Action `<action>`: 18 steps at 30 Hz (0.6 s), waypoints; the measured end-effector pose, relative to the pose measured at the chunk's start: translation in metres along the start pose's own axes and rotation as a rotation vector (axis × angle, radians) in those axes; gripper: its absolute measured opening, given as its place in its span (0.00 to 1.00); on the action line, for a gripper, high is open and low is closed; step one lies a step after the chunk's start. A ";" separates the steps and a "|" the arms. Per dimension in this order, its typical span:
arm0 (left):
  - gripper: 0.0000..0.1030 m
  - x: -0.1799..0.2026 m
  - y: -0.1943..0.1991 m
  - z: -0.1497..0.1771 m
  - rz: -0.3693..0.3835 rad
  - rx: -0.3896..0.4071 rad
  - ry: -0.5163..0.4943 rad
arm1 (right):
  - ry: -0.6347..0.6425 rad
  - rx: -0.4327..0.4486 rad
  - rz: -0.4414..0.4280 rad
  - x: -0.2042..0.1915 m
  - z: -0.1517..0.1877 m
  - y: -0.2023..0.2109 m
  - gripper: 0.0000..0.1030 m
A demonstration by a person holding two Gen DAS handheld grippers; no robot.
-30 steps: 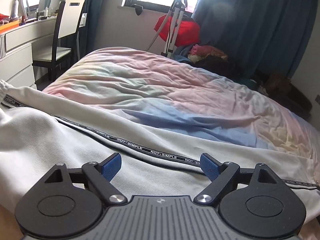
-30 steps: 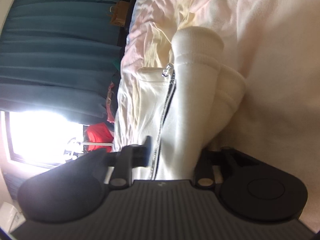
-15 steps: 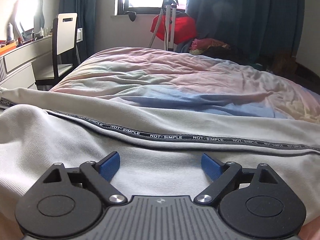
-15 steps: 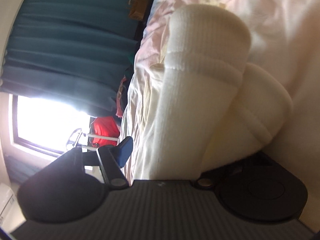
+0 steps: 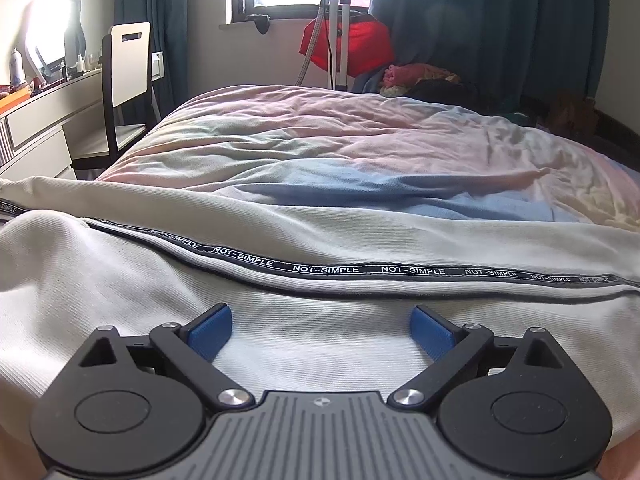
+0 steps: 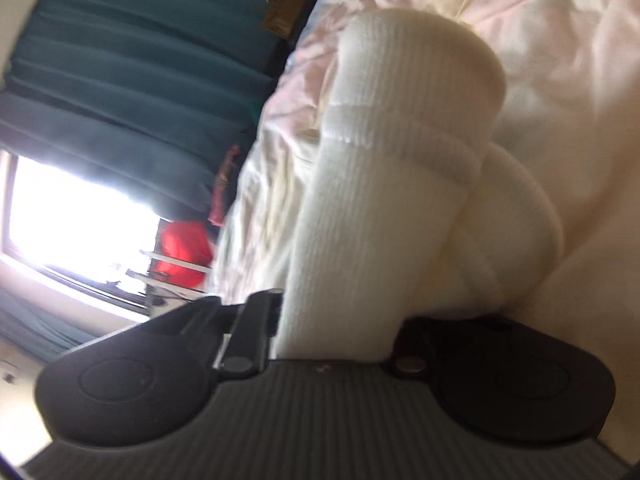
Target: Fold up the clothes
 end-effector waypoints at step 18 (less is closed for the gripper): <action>0.94 -0.025 0.033 -0.026 0.032 0.036 0.133 | 1.597 0.046 -0.197 -0.191 0.277 0.063 0.16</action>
Point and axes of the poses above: each gripper's, at about its wrist camera, not at the fingertips, and y roughly against the way its jaws point, x to its right, z to its underside, the point moved 8 cm from there along -y, roughly the way its jaws point, and after that the axes turned 7 degrees about x, right-handed, at the moved point
